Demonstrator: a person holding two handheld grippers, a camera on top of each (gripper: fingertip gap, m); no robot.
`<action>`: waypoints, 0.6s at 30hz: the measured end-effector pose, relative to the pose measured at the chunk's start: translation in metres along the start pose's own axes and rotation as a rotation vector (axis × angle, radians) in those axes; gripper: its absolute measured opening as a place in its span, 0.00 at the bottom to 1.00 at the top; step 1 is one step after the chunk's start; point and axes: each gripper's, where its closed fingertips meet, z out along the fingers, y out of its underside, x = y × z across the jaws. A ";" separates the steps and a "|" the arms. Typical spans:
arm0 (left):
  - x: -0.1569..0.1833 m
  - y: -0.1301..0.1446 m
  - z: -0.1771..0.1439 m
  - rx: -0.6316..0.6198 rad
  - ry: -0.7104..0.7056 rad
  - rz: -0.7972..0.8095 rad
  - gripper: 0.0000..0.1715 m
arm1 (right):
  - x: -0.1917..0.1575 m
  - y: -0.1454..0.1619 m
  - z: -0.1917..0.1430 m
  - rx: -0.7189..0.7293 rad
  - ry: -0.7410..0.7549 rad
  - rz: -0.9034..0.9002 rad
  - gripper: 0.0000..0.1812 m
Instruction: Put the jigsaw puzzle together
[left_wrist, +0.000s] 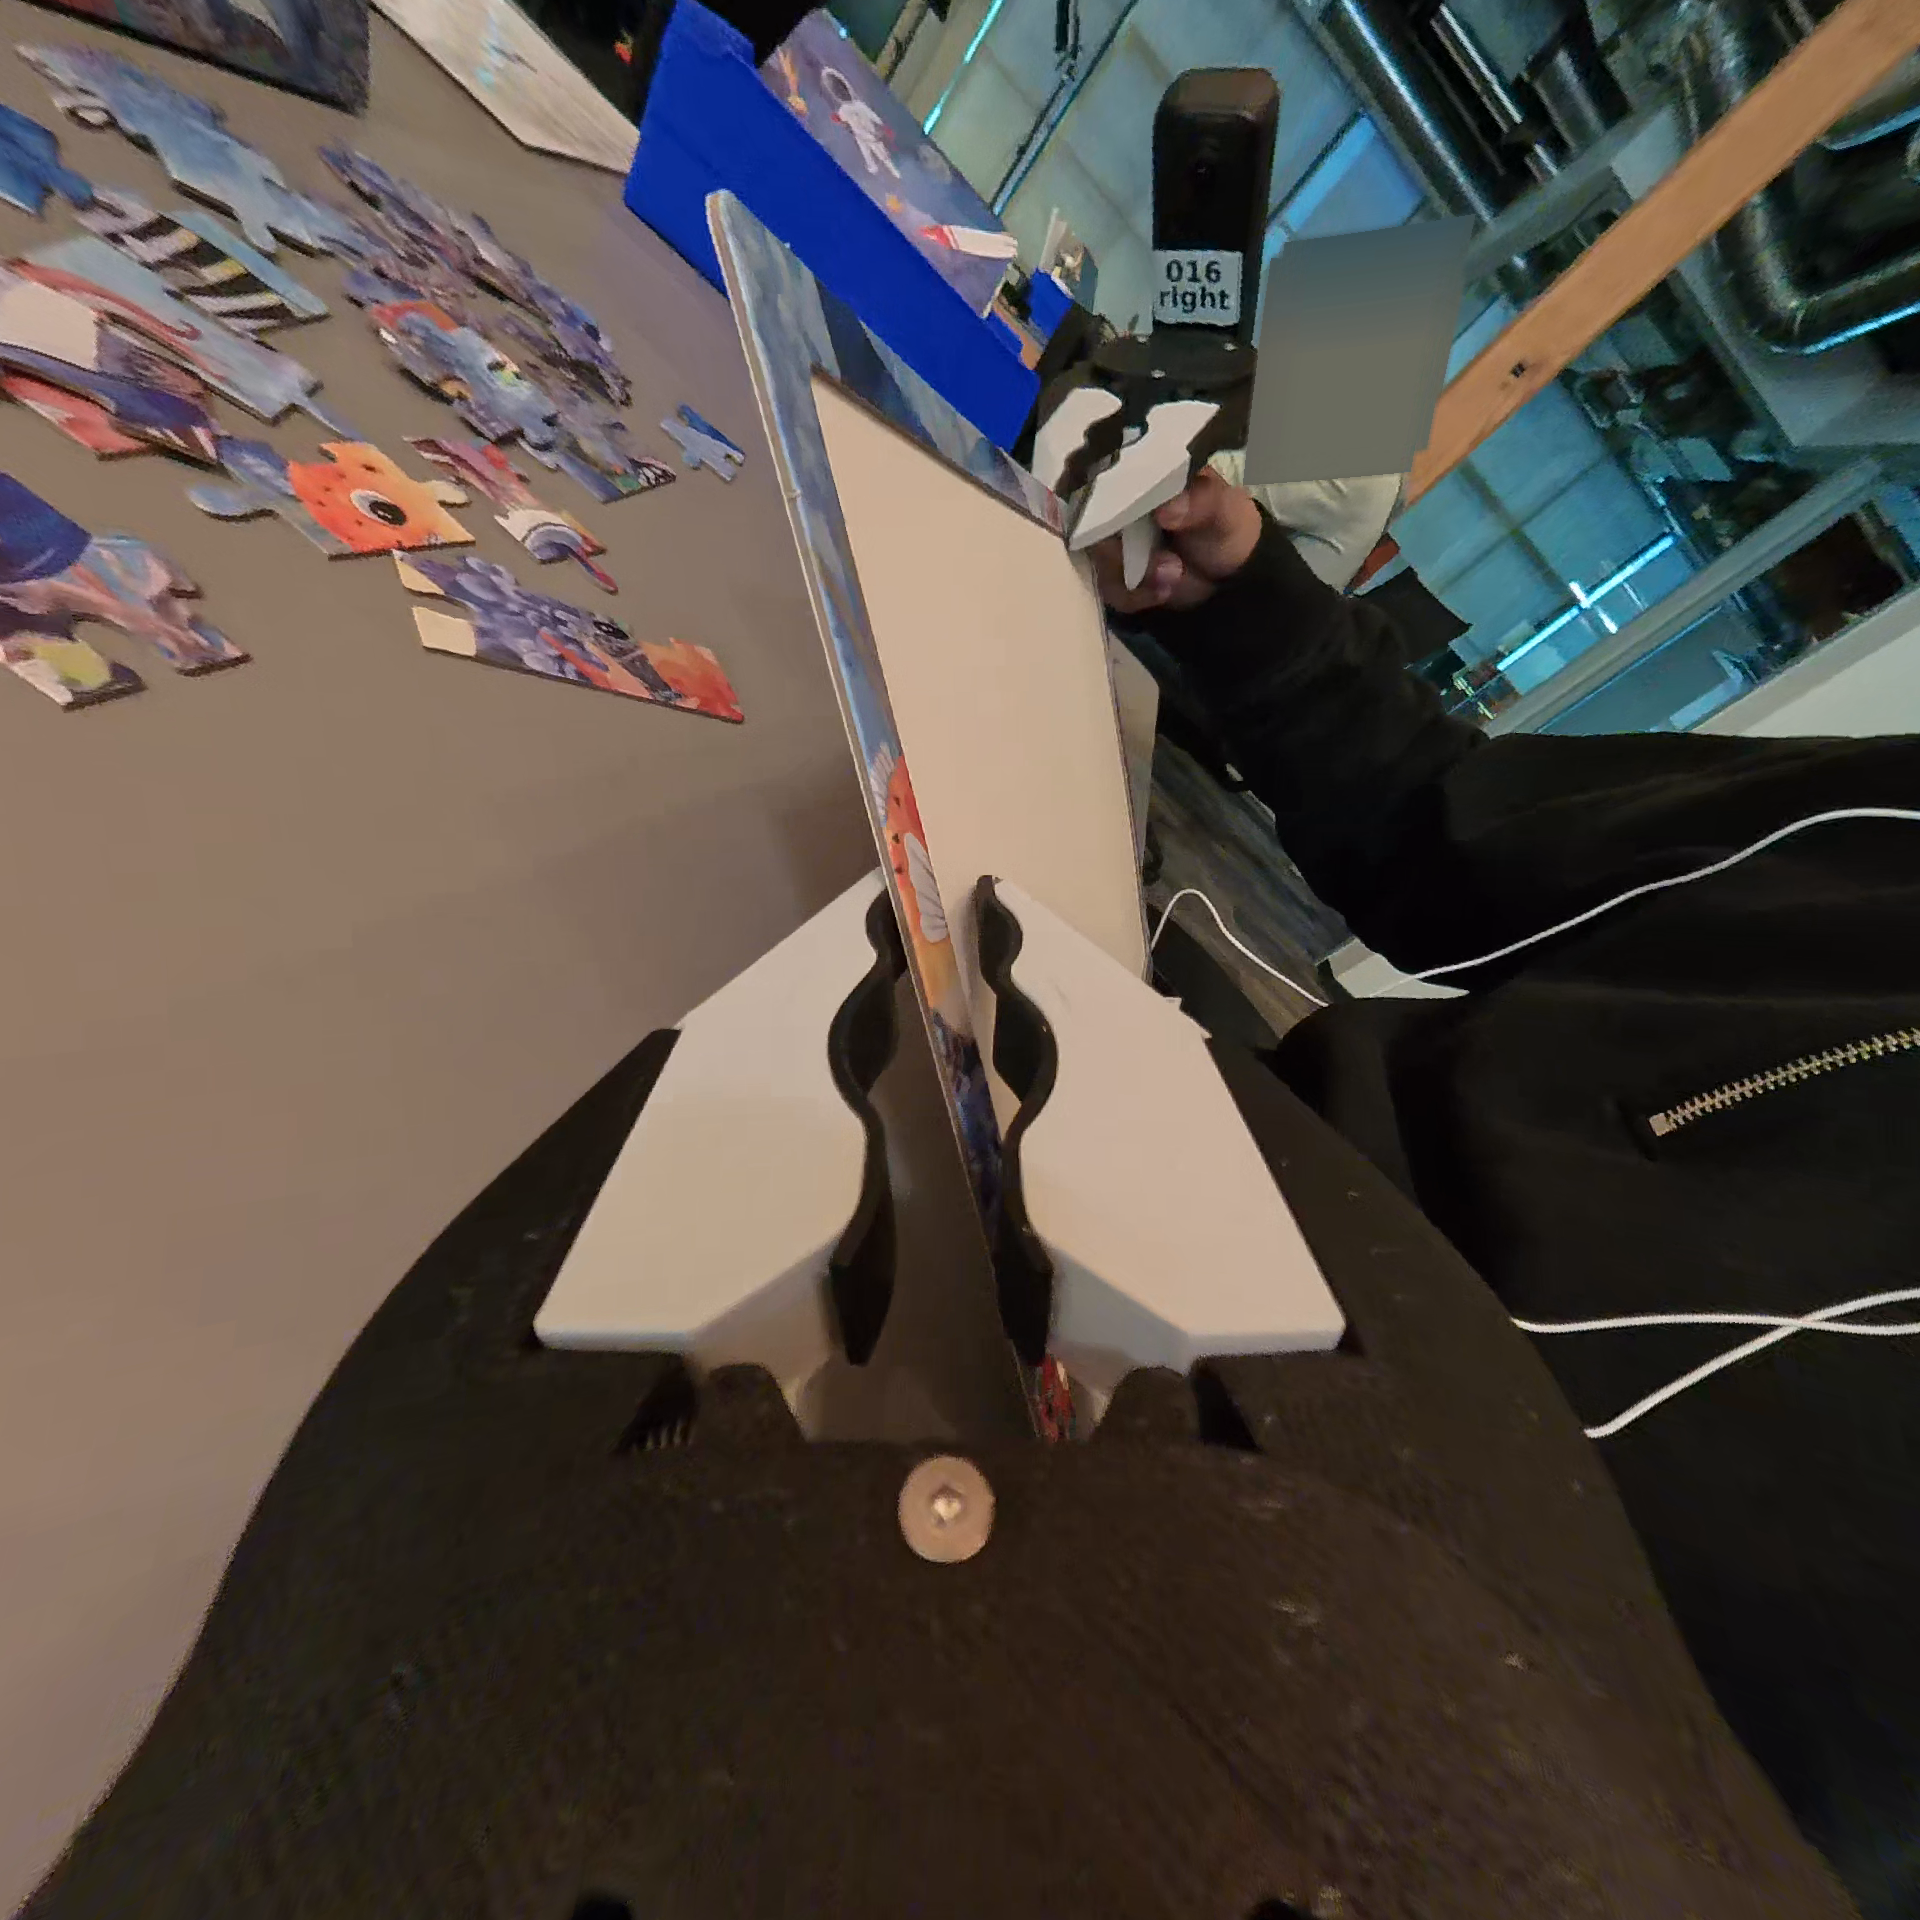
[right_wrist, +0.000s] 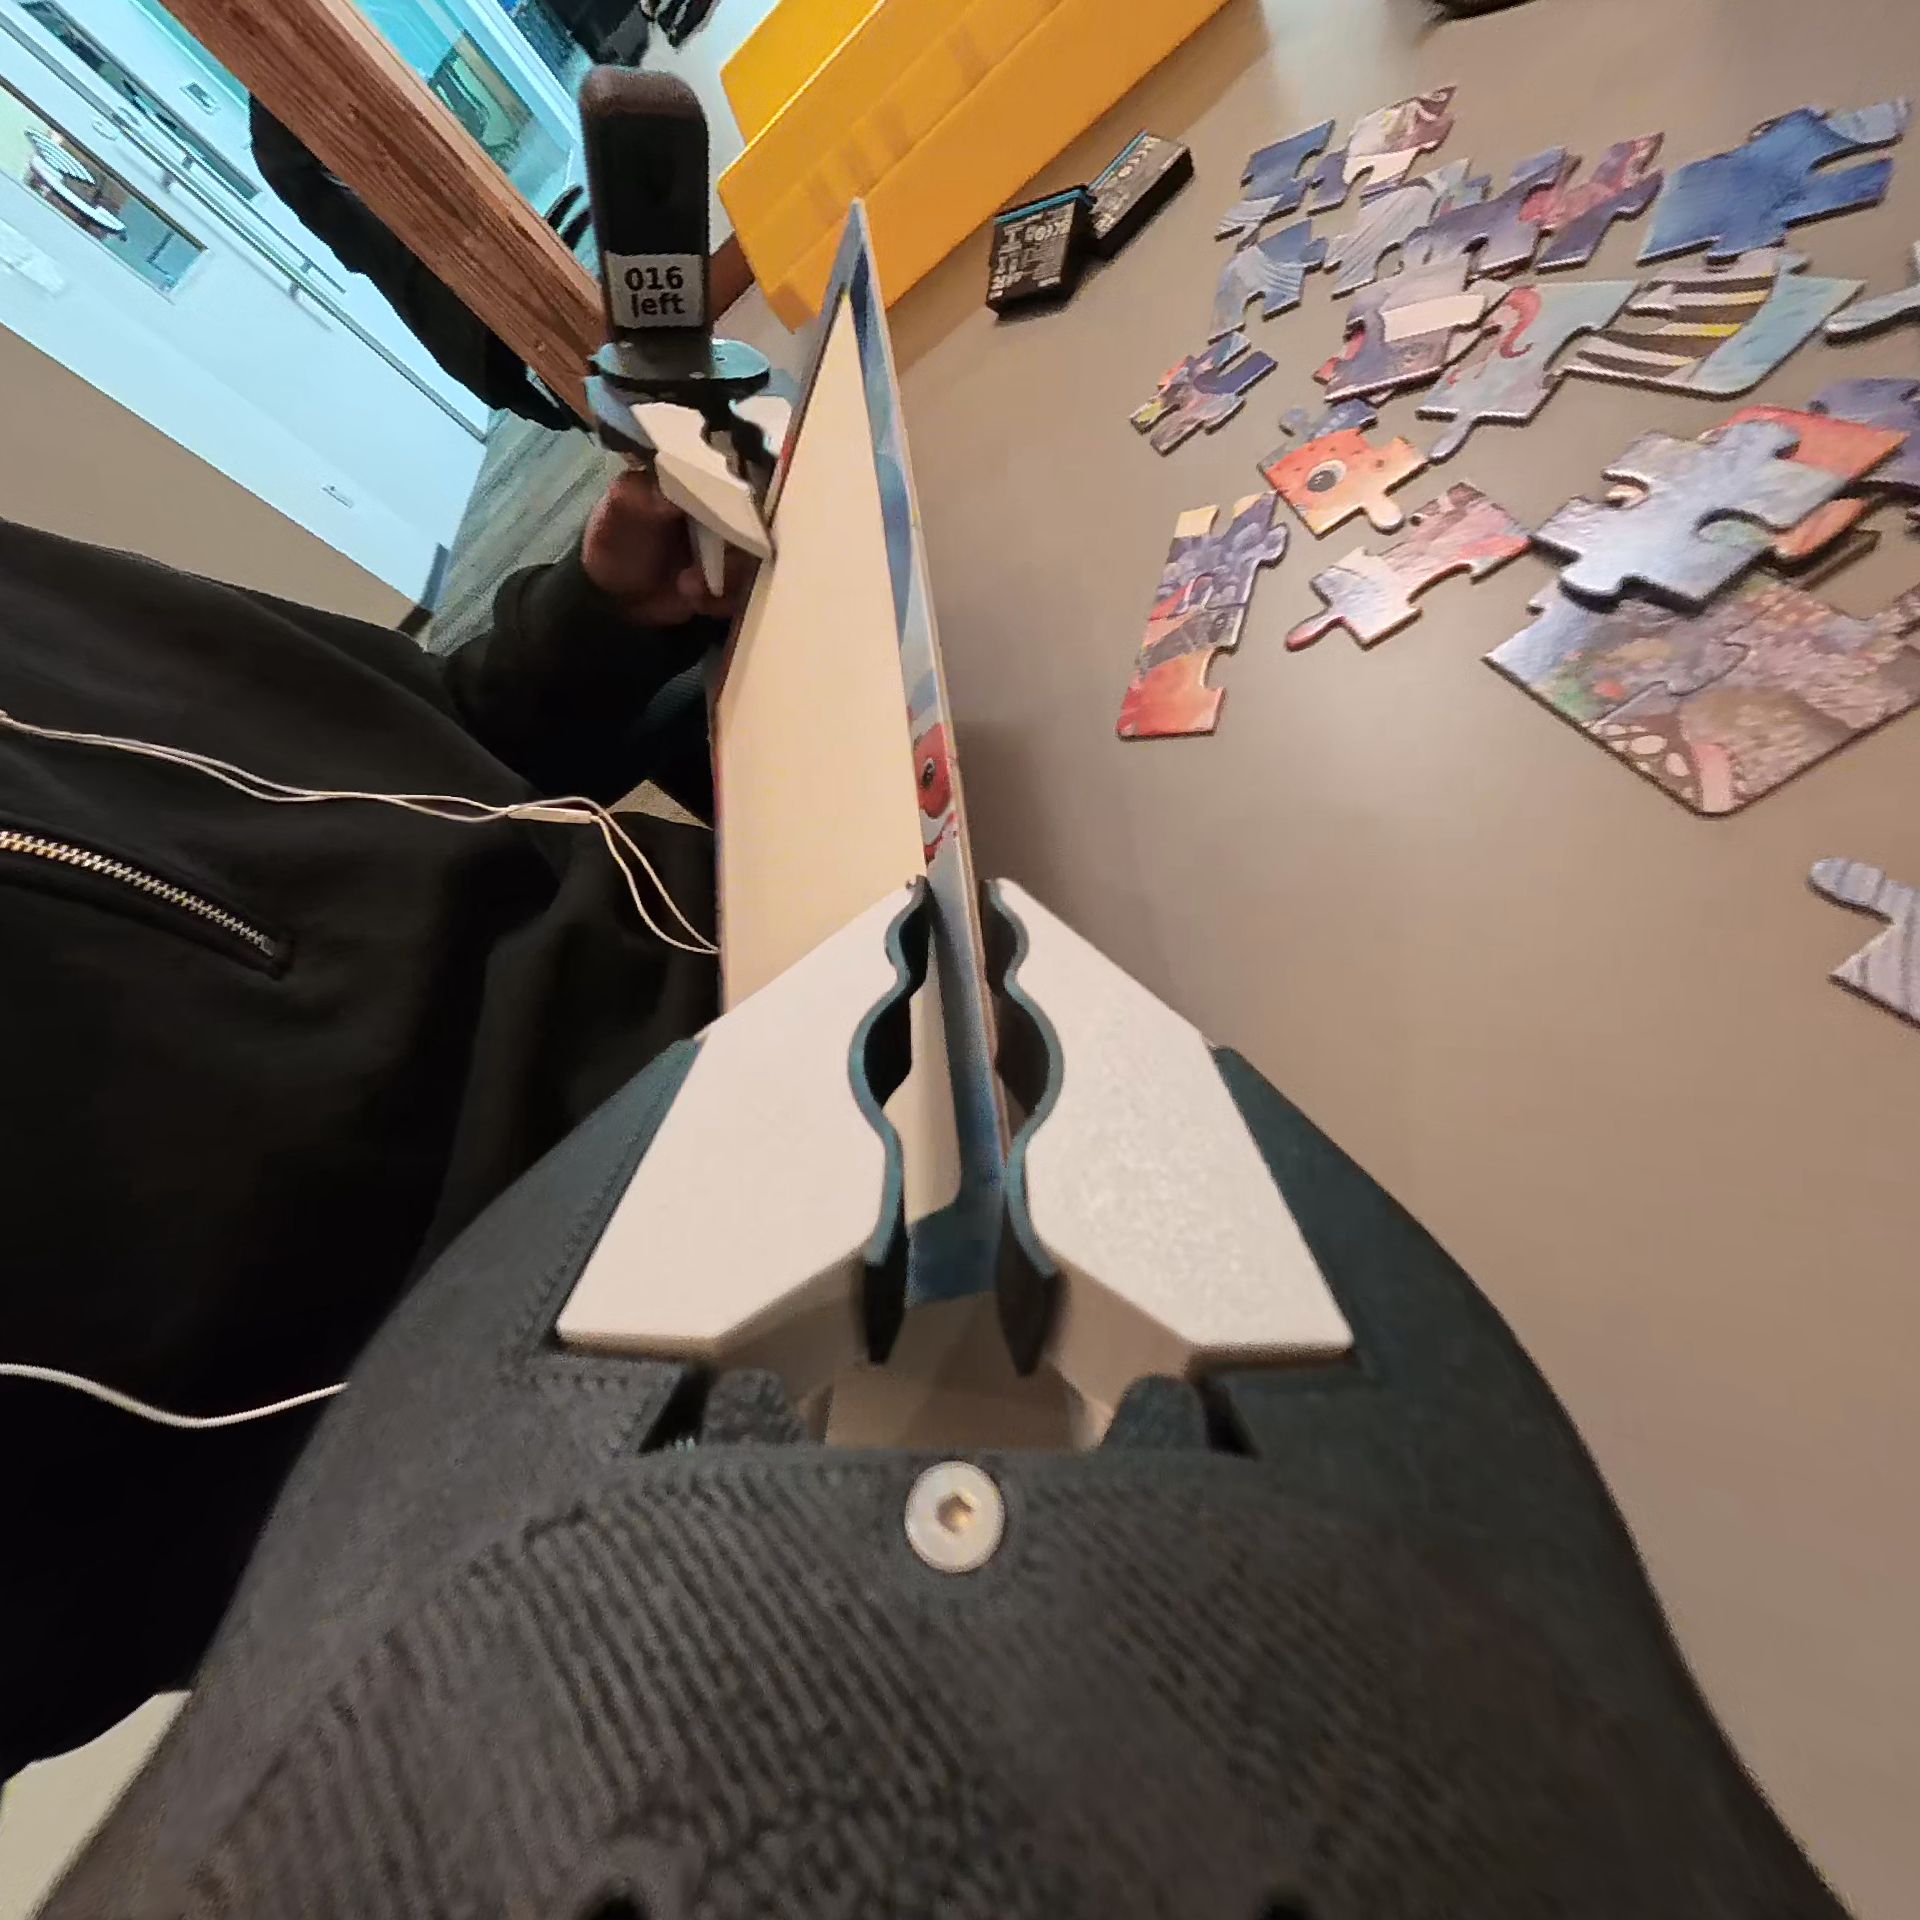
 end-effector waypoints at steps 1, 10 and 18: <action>0.000 0.002 0.002 -0.014 0.001 -0.005 0.05 | 0.004 0.000 0.000 0.001 0.005 0.003 0.04; -0.012 0.033 0.015 -0.249 -0.083 -0.028 0.12 | 0.030 0.000 0.003 0.035 0.019 0.050 0.06; -0.026 0.047 0.013 -0.358 -0.173 -0.063 0.18 | 0.054 0.004 0.016 0.021 0.089 0.040 0.10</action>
